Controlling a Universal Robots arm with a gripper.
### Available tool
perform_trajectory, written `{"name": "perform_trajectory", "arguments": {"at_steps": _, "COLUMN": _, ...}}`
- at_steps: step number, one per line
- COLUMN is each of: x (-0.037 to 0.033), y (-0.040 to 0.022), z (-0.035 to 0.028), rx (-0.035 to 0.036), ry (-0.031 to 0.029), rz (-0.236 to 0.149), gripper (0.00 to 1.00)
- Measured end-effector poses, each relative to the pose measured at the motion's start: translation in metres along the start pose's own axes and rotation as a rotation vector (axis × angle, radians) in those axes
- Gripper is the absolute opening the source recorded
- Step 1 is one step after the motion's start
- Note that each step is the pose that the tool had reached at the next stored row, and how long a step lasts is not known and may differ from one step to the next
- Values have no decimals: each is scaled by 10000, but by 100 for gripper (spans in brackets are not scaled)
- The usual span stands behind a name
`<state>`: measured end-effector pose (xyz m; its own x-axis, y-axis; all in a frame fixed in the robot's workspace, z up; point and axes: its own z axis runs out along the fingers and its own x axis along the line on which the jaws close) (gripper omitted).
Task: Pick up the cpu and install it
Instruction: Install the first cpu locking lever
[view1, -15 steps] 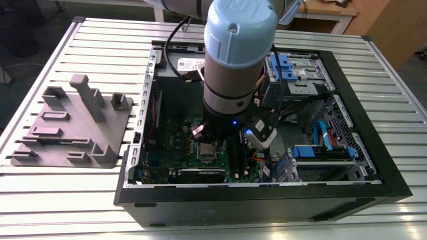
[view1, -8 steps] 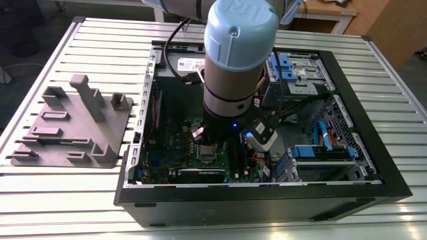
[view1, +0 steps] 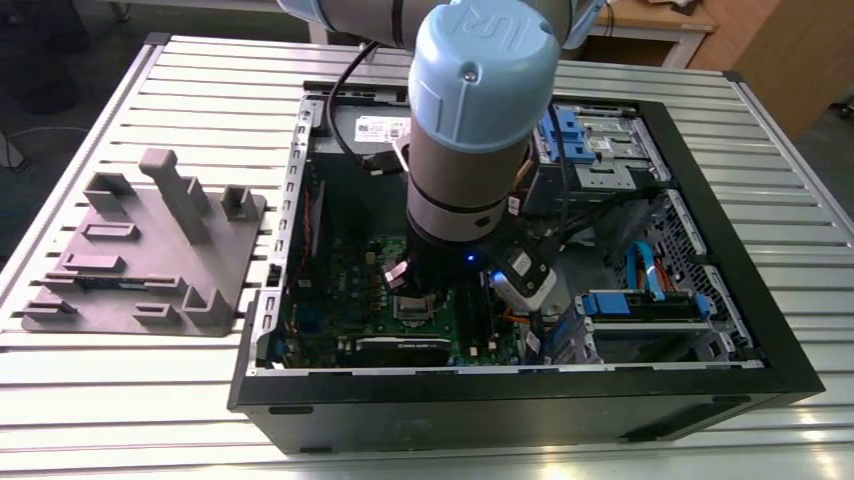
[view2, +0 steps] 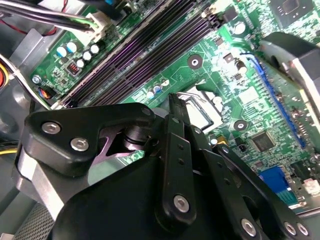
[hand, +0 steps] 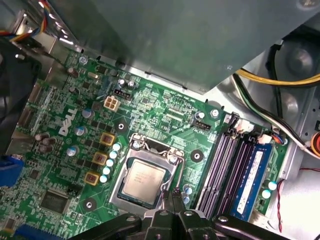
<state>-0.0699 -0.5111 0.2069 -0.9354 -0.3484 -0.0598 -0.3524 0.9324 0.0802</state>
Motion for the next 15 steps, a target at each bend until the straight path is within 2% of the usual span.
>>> {"name": "perform_trajectory", "arguments": {"at_steps": 15, "x": 34, "y": -113, "z": 56, "rx": 41, "ry": 16, "rz": 0, "gripper": 10}}
